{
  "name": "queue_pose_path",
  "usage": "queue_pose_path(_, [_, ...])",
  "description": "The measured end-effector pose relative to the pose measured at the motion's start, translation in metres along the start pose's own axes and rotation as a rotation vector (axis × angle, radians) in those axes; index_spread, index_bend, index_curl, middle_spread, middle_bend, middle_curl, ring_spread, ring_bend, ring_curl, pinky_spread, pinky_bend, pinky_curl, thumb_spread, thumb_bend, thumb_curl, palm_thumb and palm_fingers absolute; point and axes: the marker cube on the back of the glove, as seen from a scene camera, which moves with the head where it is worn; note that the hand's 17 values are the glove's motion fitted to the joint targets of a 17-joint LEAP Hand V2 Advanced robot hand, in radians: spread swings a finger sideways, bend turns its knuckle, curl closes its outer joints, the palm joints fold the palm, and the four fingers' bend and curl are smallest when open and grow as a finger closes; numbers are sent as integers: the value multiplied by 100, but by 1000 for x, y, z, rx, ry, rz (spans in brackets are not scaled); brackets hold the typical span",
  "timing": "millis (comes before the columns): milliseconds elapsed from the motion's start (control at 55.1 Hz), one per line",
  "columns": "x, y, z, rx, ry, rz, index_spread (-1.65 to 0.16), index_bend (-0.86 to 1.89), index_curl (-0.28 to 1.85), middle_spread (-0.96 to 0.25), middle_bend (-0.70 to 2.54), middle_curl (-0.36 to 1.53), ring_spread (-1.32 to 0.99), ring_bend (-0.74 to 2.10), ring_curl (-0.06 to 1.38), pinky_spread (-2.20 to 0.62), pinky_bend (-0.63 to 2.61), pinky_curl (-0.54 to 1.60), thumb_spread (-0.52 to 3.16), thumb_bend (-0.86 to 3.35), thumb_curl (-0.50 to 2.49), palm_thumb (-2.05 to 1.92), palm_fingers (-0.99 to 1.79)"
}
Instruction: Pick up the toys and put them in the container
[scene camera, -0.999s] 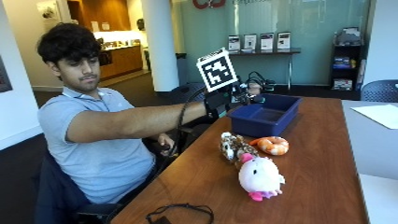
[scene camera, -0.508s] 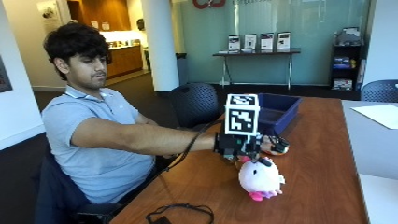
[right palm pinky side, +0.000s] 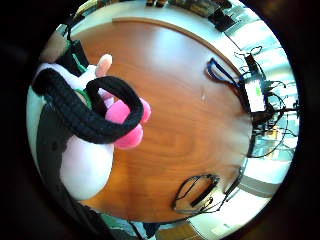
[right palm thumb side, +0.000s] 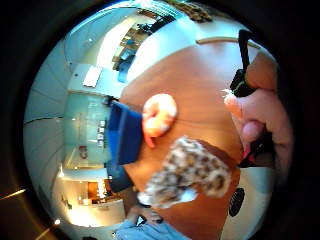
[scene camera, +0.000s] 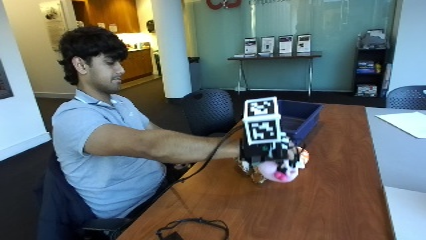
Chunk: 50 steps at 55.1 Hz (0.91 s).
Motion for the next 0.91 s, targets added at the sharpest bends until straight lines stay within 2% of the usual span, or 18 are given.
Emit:
queue_pose_path(200, [-136,-15,-71,124,17,-215,-25,40,38,-7,38,32,-19,74,29,-17,82,34,159,58,52,82,78])
queue_pose_path(345, [-234,-21,-86,152,68,-351,-24,40,40,-7,40,35,-20,76,31,-19,85,35,158,61,55,84,76])
queue_pose_path(581, [-358,-20,-51,86,61,-519,-23,42,43,-8,42,39,-21,79,34,-20,87,37,159,65,58,82,74])
queue_pose_path(763, [-381,-21,-17,-28,28,-548,-24,40,44,-8,43,42,-22,82,36,-21,90,38,159,68,58,80,72])
queue_pose_path(817, [-375,-21,-13,-94,23,-544,-25,35,44,-8,40,42,-21,79,36,-19,93,40,161,66,56,73,56])
queue_pose_path(853, [-370,-21,-12,-126,29,-549,-27,41,47,-6,30,40,-17,62,33,-14,95,42,162,60,50,57,22])
queue_pose_path(872, [-367,-21,-12,-130,34,-551,-28,42,49,-6,30,41,-16,61,35,-13,96,43,161,59,49,53,20])
queue_pose_path(908, [-360,-21,-15,-119,44,-553,-30,48,50,-5,22,39,-12,41,30,-8,88,42,159,47,41,30,-17])
